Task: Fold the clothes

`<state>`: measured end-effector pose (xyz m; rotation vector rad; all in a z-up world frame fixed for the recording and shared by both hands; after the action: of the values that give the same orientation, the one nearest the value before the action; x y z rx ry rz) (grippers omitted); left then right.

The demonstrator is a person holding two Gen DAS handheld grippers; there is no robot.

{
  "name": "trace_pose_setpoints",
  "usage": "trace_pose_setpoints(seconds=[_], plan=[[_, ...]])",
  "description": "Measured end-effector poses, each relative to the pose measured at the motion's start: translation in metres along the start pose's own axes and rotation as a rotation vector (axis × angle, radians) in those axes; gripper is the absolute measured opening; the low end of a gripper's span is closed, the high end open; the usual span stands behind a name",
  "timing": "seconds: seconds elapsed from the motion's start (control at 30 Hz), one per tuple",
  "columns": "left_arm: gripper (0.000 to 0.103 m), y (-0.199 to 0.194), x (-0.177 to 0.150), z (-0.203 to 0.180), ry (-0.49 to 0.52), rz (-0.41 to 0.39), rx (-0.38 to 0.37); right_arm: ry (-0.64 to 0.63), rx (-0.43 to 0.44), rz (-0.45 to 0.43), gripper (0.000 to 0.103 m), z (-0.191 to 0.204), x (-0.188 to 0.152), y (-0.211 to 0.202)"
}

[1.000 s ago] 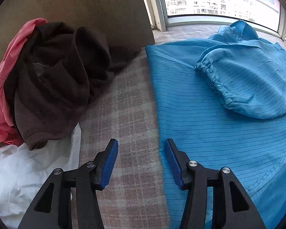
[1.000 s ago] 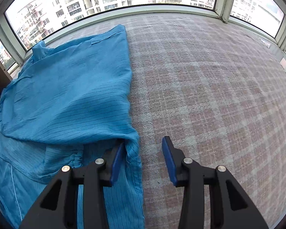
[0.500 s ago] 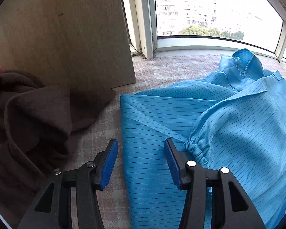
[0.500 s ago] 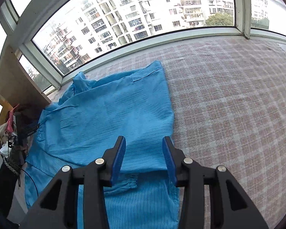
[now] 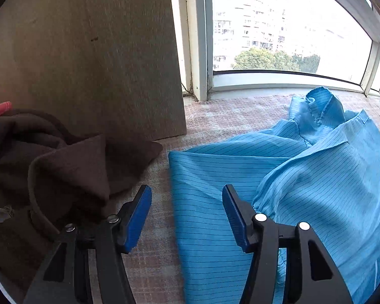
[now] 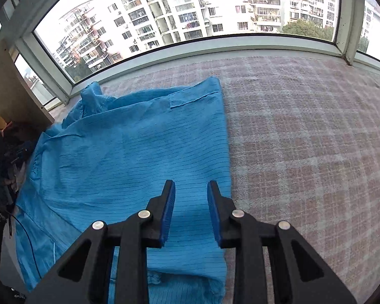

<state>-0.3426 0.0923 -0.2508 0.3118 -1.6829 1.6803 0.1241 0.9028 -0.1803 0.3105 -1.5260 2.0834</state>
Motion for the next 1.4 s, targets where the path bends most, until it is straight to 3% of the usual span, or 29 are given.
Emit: trace_pose_setpoints(seconds=[0.13,0.27,0.33,0.43,0.57,0.7,0.93,1.07,1.13,1.3,1.37,1.4], plan=[[0.055,0.021,0.008,-0.004,-0.005,0.035,-0.015,-0.013,-0.043,0.022,0.026,0.001,0.014,0.021],[0.058,0.048,0.003,-0.004,0.007,0.094,0.040,-0.031,-0.110,0.046,0.027,0.000,0.019,0.030],[0.057,0.044,0.001,0.003,-0.011,0.086,0.063,-0.040,-0.143,0.058,0.027,-0.001,0.022,0.035],[0.055,0.018,-0.004,0.014,-0.019,0.068,0.080,-0.051,-0.105,0.041,0.027,0.010,0.007,0.008],[0.055,-0.050,-0.030,0.033,-0.043,0.031,0.028,-0.031,-0.033,0.038,0.028,0.023,-0.035,-0.025],[0.055,-0.094,-0.073,0.050,-0.125,0.038,-0.038,-0.009,-0.049,0.079,0.029,0.024,-0.081,-0.033],[0.055,-0.091,-0.131,0.029,-0.035,0.151,-0.057,0.038,-0.092,0.116,0.029,0.012,-0.105,-0.018],[0.057,-0.094,-0.150,0.034,0.042,0.164,0.049,0.047,-0.131,0.075,0.029,0.016,-0.104,-0.040],[0.054,-0.111,-0.150,0.042,0.018,0.140,0.075,0.039,-0.094,0.039,0.029,0.026,-0.109,-0.059],[0.055,-0.157,-0.157,0.029,0.029,0.048,-0.050,0.009,-0.076,0.060,0.032,0.047,-0.144,-0.068],[0.056,-0.152,-0.161,0.016,0.073,0.067,-0.076,0.011,-0.096,0.091,0.032,0.047,-0.158,-0.058],[0.056,-0.146,-0.165,0.013,0.088,0.089,-0.053,0.018,-0.122,0.109,0.032,0.044,-0.164,-0.055]])
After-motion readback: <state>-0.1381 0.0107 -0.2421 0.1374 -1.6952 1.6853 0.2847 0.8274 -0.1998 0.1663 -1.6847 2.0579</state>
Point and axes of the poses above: each gripper's, at about its wrist camera, not at the fingertips, and y roughly the way its jaws point, z to its left, x to its top, the point moved 1 cm from there along y, roughly the way its jaws point, and after that the axes turned 7 degrees about x, right-handed, at the moved point
